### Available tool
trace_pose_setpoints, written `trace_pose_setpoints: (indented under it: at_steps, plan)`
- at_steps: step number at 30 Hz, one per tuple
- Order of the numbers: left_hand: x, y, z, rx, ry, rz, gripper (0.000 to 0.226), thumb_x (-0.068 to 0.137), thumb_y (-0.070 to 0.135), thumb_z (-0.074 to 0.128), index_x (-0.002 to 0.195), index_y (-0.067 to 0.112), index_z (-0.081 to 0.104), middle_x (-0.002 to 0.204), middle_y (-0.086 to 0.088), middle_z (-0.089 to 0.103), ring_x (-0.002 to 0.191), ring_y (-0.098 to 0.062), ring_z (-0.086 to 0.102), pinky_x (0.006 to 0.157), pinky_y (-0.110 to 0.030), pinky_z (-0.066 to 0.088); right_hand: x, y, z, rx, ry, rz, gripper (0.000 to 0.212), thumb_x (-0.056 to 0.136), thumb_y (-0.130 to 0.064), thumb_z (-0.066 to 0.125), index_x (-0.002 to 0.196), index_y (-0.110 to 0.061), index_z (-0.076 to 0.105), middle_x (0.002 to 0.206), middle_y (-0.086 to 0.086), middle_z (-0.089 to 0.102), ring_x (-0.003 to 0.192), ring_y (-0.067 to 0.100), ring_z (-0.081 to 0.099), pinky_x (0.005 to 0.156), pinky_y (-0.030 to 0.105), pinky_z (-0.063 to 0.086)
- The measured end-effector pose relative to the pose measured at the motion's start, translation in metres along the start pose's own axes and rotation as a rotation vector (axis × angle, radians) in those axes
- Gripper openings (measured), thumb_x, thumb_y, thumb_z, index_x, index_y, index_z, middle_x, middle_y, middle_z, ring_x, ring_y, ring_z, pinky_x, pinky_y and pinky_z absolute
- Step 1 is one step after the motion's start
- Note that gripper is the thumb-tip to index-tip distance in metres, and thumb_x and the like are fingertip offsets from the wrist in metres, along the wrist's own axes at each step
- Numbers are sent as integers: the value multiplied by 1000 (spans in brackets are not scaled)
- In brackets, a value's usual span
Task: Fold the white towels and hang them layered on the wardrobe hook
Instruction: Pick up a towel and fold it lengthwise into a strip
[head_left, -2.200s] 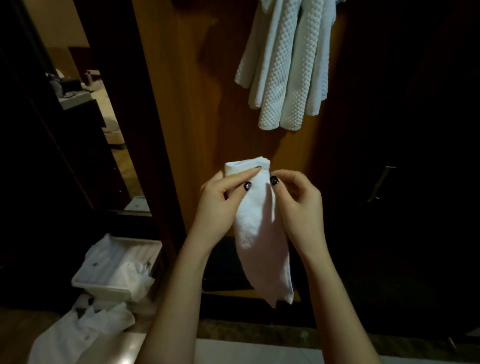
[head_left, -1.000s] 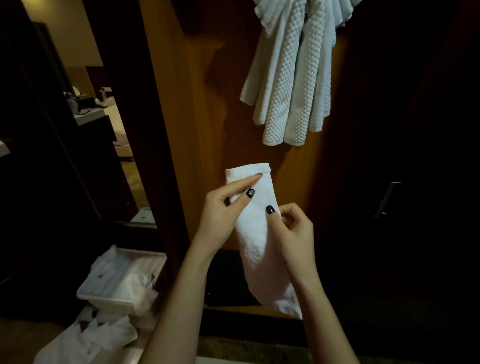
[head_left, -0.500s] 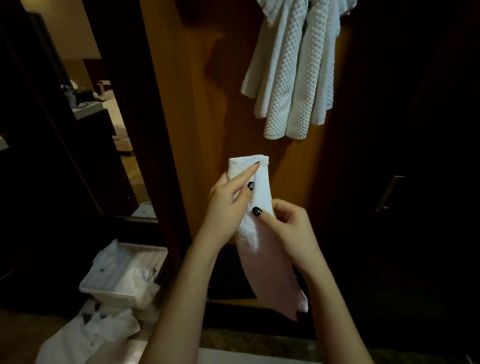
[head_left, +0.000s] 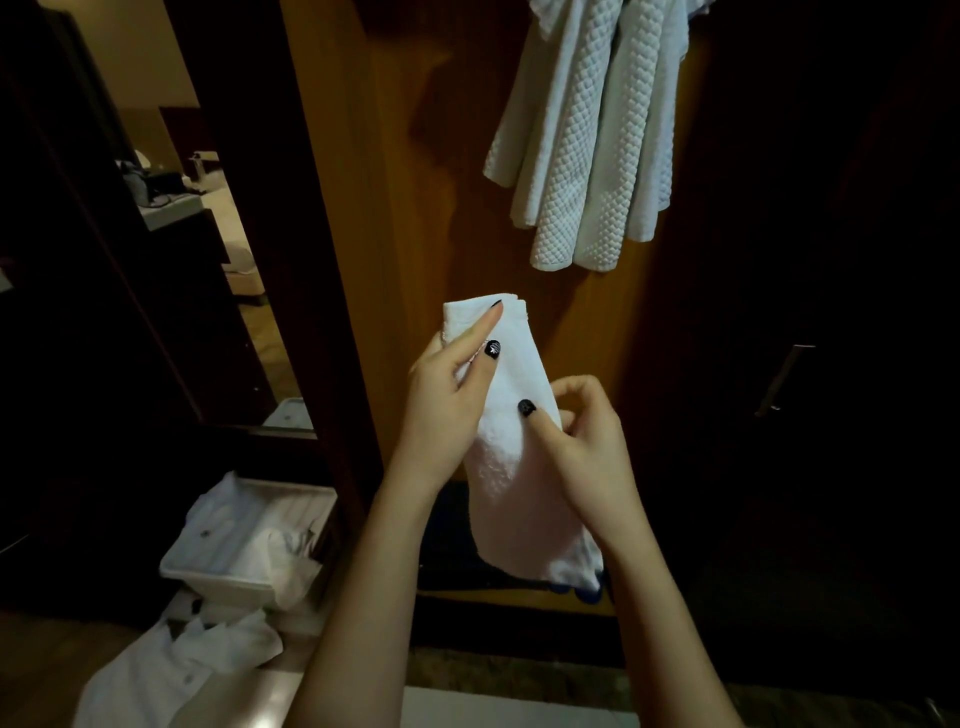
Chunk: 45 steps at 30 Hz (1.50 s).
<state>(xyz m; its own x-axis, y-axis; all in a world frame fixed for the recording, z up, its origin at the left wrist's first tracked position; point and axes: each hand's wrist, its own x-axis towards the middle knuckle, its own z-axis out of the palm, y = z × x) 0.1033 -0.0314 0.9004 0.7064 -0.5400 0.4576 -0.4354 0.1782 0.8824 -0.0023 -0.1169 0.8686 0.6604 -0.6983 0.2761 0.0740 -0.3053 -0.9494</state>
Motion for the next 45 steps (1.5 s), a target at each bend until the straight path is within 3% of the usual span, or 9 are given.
trace_pose_setpoints:
  at_steps: [5,11,19,25,30,35,39,42,45]
  plan:
    - [-2,1,-4,-128,-86,-32,42,98,12,55,128,42,58,133,8,55,121,2,55,91,-12,47,3,1,-10,346,-225,153,22,90,-27,68,104,-10,69,89,21,72,77,29,70,68,39,54]
    - [-3,-5,-5,-159,-104,-22,45,98,11,55,127,46,53,129,12,55,118,2,57,86,-12,49,6,0,-7,662,-262,225,16,84,-14,66,97,-4,68,87,13,73,73,21,71,61,28,57]
    - [1,-12,-2,287,-54,67,49,101,23,50,146,39,39,131,16,36,115,13,35,89,6,33,12,0,-2,555,-185,134,6,96,-3,56,94,-4,61,82,14,70,72,25,68,67,33,57]
    - [1,-5,-1,96,-97,-10,46,101,16,50,134,49,47,134,11,53,123,-1,51,97,-17,45,14,8,1,639,-249,170,6,92,-8,60,95,-11,65,91,12,73,80,25,72,67,32,58]
    - [1,-5,-4,-100,-132,-70,39,100,10,53,118,42,63,111,32,63,116,3,58,95,-19,50,17,14,3,645,-309,219,6,89,-16,64,93,-15,69,102,13,70,94,28,66,82,39,53]
    - [3,-9,1,-159,-46,-70,46,97,3,54,123,40,59,113,22,64,107,2,63,81,-14,52,20,15,4,540,-286,231,12,96,-21,61,95,-11,67,96,11,74,85,24,71,74,33,57]
    - [9,-14,2,6,-53,-58,58,97,5,55,138,43,43,131,2,53,118,-11,57,89,-23,54,18,20,-2,304,-222,172,24,95,-28,65,94,-4,65,96,20,71,83,27,67,74,40,52]
    - [21,-15,1,164,-16,-33,63,98,12,56,146,46,33,141,-1,43,129,-13,45,103,-35,48,15,28,-7,26,-178,116,12,92,-25,68,87,-14,68,83,0,70,79,14,63,71,34,47]
    - [34,-16,0,254,17,4,68,98,17,56,148,51,24,144,-2,37,128,-12,41,102,-35,48,14,36,-12,-97,-153,71,13,89,-20,70,97,-30,66,98,-17,69,95,2,63,79,25,51]
